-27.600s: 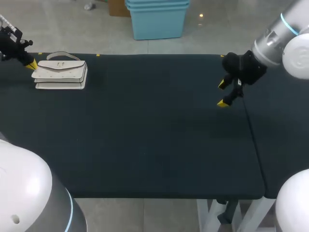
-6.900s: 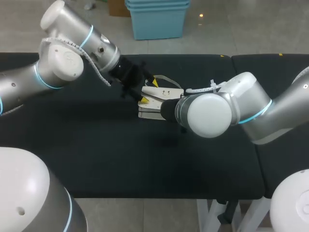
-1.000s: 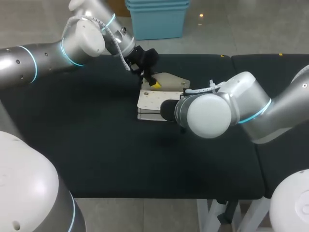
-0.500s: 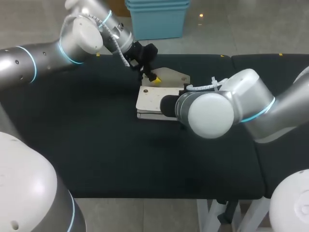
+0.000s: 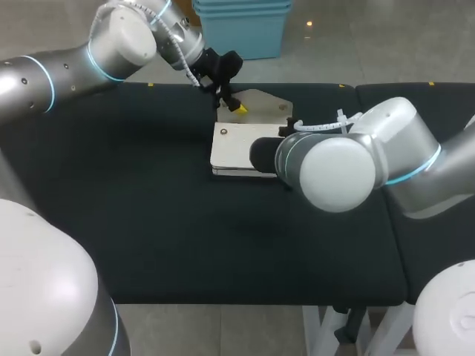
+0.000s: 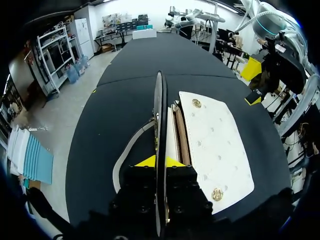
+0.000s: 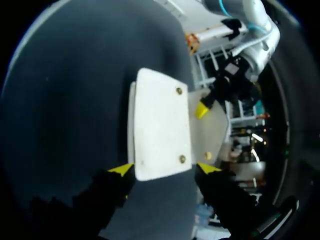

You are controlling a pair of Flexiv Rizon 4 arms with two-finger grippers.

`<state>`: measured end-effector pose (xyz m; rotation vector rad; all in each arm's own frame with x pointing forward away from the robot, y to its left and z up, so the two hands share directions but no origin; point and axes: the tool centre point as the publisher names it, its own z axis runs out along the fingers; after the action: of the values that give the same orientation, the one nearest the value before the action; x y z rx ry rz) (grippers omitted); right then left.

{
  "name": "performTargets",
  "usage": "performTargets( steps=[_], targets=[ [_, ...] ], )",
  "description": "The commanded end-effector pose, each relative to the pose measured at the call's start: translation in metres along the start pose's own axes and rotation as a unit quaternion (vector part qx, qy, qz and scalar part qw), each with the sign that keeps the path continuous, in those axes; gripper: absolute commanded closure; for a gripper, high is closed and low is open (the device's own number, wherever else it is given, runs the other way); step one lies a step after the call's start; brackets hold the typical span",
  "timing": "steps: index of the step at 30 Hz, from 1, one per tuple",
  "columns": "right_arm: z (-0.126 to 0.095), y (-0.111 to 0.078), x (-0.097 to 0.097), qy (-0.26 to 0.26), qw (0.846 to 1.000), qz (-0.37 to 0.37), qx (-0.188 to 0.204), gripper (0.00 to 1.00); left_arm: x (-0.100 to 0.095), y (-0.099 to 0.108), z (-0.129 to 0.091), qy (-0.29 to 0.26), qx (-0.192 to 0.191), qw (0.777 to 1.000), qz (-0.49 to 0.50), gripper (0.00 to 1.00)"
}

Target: Pick up the bag, open it, inspect its contents, close it, and place it on the opposite side

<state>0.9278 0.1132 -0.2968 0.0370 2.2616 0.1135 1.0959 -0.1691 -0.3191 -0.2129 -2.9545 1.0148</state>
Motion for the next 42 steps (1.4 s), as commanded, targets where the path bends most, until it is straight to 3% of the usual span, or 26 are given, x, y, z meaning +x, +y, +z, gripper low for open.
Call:
performTargets(
  steps=[1,12,20,30,42],
  targets=[
    [-0.009,-0.007,0.0,-0.021,1.0,0.001,-0.007,1.0,-0.004,-0.003,-0.008,0.008,-0.005,1.0,0.0,1.0],
    [-0.021,-0.008,-0.019,-0.023,1.0,-0.013,0.014,1.0,-0.004,-0.003,-0.008,0.008,-0.005,1.0,0.0,1.0],
    [-0.024,-0.001,-0.034,-0.01,0.999,-0.035,0.038,1.0,0.0,-0.029,-0.024,-0.044,-0.008,0.998,0.036,1.0],
    [-0.027,0.006,-0.049,0.031,0.997,-0.035,0.055,1.0,0.009,-0.053,-0.039,-0.056,-0.016,0.997,0.047,1.0],
    [-0.027,0.006,-0.049,0.031,0.997,-0.035,0.055,1.0,0.009,-0.053,-0.039,-0.056,-0.016,0.997,0.047,1.0]
  ],
)
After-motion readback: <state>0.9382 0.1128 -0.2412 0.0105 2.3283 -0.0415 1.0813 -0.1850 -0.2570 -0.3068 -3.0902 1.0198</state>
